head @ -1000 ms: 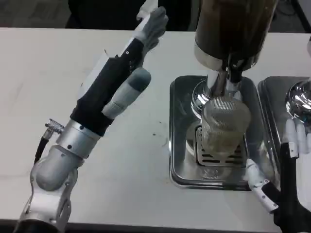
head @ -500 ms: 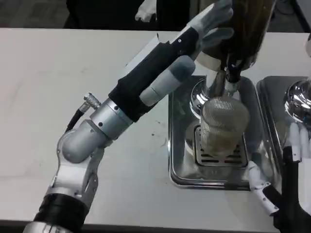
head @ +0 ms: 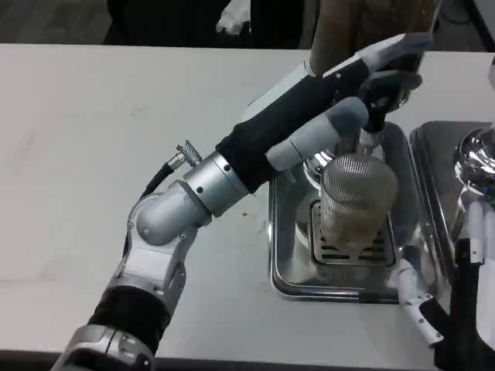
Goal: Grasp the cup under the faucet to collect the drink, then remove the cup.
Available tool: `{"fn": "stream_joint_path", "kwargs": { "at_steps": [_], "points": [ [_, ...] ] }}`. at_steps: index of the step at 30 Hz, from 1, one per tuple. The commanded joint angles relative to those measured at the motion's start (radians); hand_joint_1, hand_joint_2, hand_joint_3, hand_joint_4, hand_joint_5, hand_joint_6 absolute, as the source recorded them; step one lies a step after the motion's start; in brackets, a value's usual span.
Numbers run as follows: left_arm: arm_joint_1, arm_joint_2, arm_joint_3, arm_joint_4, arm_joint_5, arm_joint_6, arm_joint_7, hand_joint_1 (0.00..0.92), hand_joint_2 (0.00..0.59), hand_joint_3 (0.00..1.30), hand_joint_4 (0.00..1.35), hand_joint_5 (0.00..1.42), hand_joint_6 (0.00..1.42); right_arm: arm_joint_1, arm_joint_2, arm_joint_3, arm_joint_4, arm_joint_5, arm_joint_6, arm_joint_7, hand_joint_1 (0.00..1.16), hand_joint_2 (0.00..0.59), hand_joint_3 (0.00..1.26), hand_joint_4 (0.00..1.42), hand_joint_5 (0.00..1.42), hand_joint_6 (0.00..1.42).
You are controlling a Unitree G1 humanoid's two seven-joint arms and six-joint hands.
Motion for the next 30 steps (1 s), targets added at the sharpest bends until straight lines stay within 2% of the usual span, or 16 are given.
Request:
{"fn": "stream_joint_path", "kwargs": {
  "at_steps": [1, 13, 18, 20, 23, 25, 30],
  "points": [
    [0.034, 0.015, -0.029, -0.048, 0.045, -0.048, -0.024, 0.000, 0.075, 0.13, 0.00, 0.18, 0.12, -0.006, 0.001, 0.002, 0.021, 0.008, -0.012, -0.008, 0.30, 0.451, 0.00, 0.00, 0.00, 0.11],
    [0.094, 0.076, -0.094, -0.124, 0.226, -0.125, 0.102, 0.000, 0.076, 0.15, 0.00, 0.21, 0.14, -0.041, -0.014, -0.015, 0.049, 0.054, -0.035, 0.013, 0.30, 0.452, 0.00, 0.00, 0.00, 0.11],
    [0.106, 0.097, -0.112, -0.122, 0.256, -0.136, 0.142, 0.000, 0.076, 0.16, 0.01, 0.21, 0.14, -0.048, -0.019, -0.025, 0.053, 0.093, -0.058, 0.028, 0.30, 0.447, 0.00, 0.00, 0.00, 0.12],
    [0.099, 0.104, -0.111, -0.113, 0.258, -0.135, 0.159, 0.000, 0.076, 0.16, 0.01, 0.21, 0.14, -0.052, -0.024, -0.033, 0.054, 0.126, -0.076, 0.046, 0.34, 0.405, 0.00, 0.00, 0.00, 0.10],
    [0.087, 0.110, -0.109, -0.107, 0.253, -0.135, 0.172, 0.000, 0.076, 0.16, 0.01, 0.21, 0.14, -0.069, -0.040, -0.067, 0.069, 0.248, -0.159, 0.107, 0.36, 0.376, 0.00, 0.00, 0.00, 0.09],
    [0.086, 0.111, -0.112, -0.107, 0.252, -0.134, 0.177, 0.000, 0.076, 0.17, 0.01, 0.21, 0.15, -0.080, -0.051, -0.082, 0.076, 0.298, -0.191, 0.139, 0.37, 0.352, 0.00, 0.00, 0.00, 0.07],
    [0.093, 0.113, -0.123, -0.106, 0.257, -0.136, 0.187, 0.000, 0.076, 0.17, 0.01, 0.21, 0.15, -0.118, -0.086, -0.113, 0.084, 0.394, -0.211, 0.248, 0.48, 0.272, 0.00, 0.00, 0.00, 0.00]
  ]
}}
